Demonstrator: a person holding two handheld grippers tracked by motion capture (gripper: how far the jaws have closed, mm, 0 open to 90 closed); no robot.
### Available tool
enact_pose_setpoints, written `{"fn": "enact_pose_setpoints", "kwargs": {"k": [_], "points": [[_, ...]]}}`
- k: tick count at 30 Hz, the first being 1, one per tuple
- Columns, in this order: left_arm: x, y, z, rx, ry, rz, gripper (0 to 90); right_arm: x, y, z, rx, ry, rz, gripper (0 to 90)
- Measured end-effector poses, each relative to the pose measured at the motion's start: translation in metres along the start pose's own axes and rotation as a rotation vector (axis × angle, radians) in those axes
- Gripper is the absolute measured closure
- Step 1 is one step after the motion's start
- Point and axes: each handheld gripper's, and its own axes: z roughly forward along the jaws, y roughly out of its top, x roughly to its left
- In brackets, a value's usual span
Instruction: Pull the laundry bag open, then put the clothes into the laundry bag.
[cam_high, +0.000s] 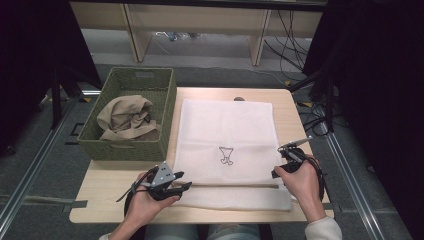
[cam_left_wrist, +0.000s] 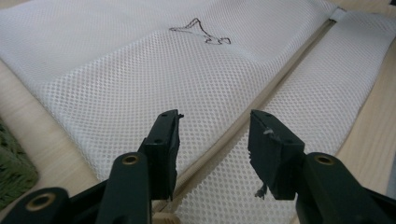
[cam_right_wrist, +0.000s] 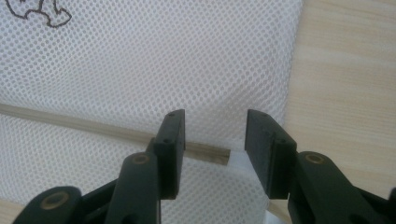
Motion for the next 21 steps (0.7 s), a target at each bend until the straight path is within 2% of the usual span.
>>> {"fn": "enact_pose_setpoints", "kwargs": {"k": [1, 2, 3, 4, 5, 6, 7, 8, 10, 11, 12, 13, 15, 16, 17, 18, 19, 20, 21], "points": [[0.002, 0.0, -0.001, -0.014, -0.003, 0.009, 52.0, 0.001, 0.001, 0.0, 0.005, -0.005, 0.01, 58.9], [0.002, 0.0, -0.001, -0.029, 0.003, -0.001, 51.2, 0.001, 0.001, 0.0, 0.001, 0.001, 0.012, 58.9], [0.003, 0.001, -0.002, -0.043, 0.001, 0.013, 50.4, 0.001, 0.001, -0.001, -0.003, 0.003, -0.005, 58.8], [0.004, 0.001, -0.003, -0.048, 0.006, 0.012, 49.4, 0.004, 0.001, -0.001, 0.005, -0.005, 0.026, 58.8], [0.004, 0.0, -0.003, -0.05, 0.008, -0.001, 48.6, 0.003, 0.002, 0.0, -0.006, 0.001, -0.005, 58.6], [0.006, 0.001, -0.003, -0.052, 0.003, 0.027, 47.7, 0.004, 0.002, 0.0, -0.006, 0.006, -0.013, 58.2], [0.006, 0.001, -0.004, -0.056, 0.008, 0.022, 47.5, 0.007, 0.001, 0.0, -0.004, 0.009, -0.005, 57.8], [0.006, 0.002, -0.004, -0.059, 0.008, 0.025, 47.3, 0.006, 0.002, 0.0, -0.021, 0.021, -0.035, 57.7], [0.006, 0.002, -0.004, -0.067, 0.007, -0.001, 45.9, 0.011, 0.002, 0.001, -0.014, 0.026, -0.045, 57.6], [0.008, 0.002, -0.004, -0.073, 0.009, 0.021, 45.2, 0.012, 0.002, 0.002, -0.014, 0.029, -0.059, 57.6], [0.008, 0.003, -0.003, -0.077, 0.01, 0.018, 43.8, 0.015, 0.003, 0.003, -0.012, 0.041, -0.07, 57.4], [0.007, 0.002, -0.003, -0.082, 0.01, -0.006, 42.8, 0.017, 0.003, 0.004, -0.012, 0.041, -0.076, 57.2], [0.011, 0.004, -0.003, -0.091, 0.012, 0.011, 40.7, 0.025, 0.003, 0.005, -0.002, 0.063, -0.089, 56.0], [0.011, 0.005, -0.002, -0.097, 0.014, -0.021, 40.0, 0.028, 0.004, 0.007, 0.0, 0.062, -0.102, 55.7], [0.013, 0.007, -0.002, -0.101, 0.015, -0.021, 39.2, 0.031, 0.005, 0.009, -0.003, 0.066, -0.139, 55.3], [0.013, 0.009, -0.003, -0.102, 0.024, -0.022, 38.3, 0.037, 0.006, 0.011, 0.007, 0.079, -0.152, 55.0], [0.013, 0.009, -0.003, -0.102, 0.024, -0.022, 37.7, 0.037, 0.006, 0.011, 0.007, 0.079, -0.152, 55.0], [0.015, 0.013, -0.003, -0.112, 0.039, -0.018, 37.7, 0.039, 0.007, 0.013, 0.0, 0.081, -0.2, 54.7], [0.016, 0.015, -0.005, -0.112, 0.048, -0.012, 37.9, 0.052, 0.009, 0.017, 0.009, 0.092, -0.257, 54.0]]}}
